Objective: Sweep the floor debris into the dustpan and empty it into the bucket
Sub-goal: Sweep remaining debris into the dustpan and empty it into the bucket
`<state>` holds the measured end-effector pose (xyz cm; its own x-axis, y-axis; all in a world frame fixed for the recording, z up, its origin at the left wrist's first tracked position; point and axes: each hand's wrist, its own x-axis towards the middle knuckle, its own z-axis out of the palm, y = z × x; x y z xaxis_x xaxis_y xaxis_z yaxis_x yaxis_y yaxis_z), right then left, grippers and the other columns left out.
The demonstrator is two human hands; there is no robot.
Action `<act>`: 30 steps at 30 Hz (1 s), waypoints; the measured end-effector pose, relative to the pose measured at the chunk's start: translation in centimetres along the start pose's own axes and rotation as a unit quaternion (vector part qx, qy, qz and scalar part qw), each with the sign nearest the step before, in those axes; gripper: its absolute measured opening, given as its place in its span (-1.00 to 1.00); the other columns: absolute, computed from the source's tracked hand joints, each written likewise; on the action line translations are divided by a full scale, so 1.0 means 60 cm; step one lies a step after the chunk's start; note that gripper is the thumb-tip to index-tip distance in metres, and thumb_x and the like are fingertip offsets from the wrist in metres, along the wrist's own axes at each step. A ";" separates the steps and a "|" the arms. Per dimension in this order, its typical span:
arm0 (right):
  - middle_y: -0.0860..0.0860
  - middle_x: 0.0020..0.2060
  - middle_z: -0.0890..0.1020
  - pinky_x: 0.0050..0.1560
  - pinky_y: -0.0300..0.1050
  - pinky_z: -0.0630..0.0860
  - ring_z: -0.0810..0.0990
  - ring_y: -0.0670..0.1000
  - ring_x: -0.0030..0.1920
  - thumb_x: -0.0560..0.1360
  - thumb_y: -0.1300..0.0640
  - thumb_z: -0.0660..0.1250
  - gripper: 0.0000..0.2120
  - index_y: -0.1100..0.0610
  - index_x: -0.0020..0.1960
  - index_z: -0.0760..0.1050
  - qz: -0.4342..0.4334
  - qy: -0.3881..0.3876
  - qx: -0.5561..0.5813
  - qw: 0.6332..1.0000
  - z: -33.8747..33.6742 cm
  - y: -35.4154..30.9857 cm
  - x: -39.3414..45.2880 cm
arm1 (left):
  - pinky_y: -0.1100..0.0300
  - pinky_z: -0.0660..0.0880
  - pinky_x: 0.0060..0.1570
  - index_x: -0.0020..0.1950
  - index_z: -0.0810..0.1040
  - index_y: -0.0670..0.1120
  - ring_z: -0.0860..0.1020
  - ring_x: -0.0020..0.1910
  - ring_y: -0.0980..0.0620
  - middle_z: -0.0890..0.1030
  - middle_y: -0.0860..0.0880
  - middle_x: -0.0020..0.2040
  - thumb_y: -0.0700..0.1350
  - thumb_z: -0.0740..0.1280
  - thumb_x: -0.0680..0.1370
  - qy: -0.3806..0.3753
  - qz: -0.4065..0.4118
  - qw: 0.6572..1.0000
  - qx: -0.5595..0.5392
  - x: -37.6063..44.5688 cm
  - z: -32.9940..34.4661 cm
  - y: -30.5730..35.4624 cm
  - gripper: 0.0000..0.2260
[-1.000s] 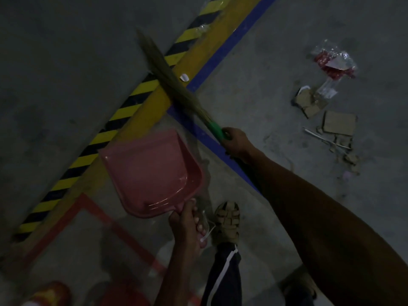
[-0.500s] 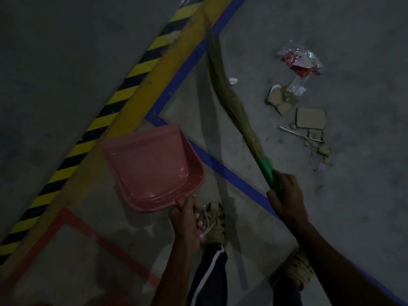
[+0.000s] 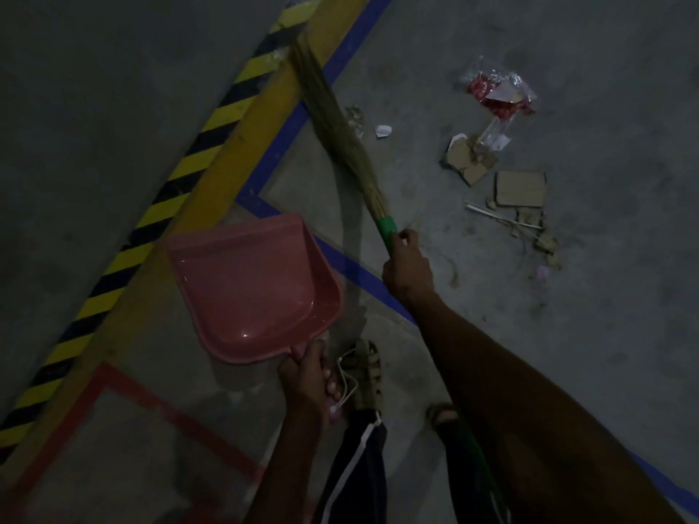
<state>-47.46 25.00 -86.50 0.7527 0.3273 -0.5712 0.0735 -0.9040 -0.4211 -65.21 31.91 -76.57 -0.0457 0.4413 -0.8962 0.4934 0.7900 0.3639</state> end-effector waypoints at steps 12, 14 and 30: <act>0.22 0.31 0.37 0.03 0.03 0.46 0.53 0.27 0.08 0.53 0.22 0.38 -0.50 0.27 0.43 0.38 0.051 0.058 0.047 0.996 -0.065 0.240 -0.117 | 0.38 0.19 -0.57 -0.31 0.32 -0.11 0.25 -0.70 0.08 0.29 -0.02 -0.56 -0.17 0.33 0.59 -0.058 0.026 0.998 0.028 -0.034 0.061 0.035 -0.69; 0.21 0.29 0.39 0.02 -0.06 0.41 0.53 0.23 0.09 0.53 0.22 0.38 -0.51 0.27 0.43 0.39 0.054 0.072 0.050 0.995 -0.075 0.273 -0.149 | 0.37 0.18 -0.58 -0.34 0.32 -0.10 0.25 -0.69 0.08 0.29 -0.02 -0.56 -0.18 0.33 0.59 -0.077 0.038 0.996 0.030 -0.042 0.076 0.033 -0.68; 0.12 0.21 0.41 -0.47 0.03 0.60 0.62 0.19 -0.14 0.39 0.24 0.49 -0.35 0.14 0.44 0.38 -0.059 0.017 0.196 0.979 -0.114 0.080 0.009 | 0.37 0.21 -0.56 -0.35 0.31 -0.12 0.25 -0.68 0.07 0.28 -0.03 -0.55 -0.16 0.34 0.58 -0.011 0.028 1.000 0.001 -0.044 0.042 0.033 -0.66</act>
<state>-42.23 18.94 -84.05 0.7757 0.4078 -0.4817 -0.0905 -0.6834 -0.7244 -61.93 31.22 -74.13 0.0016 0.4744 -0.8803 0.4960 0.7640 0.4127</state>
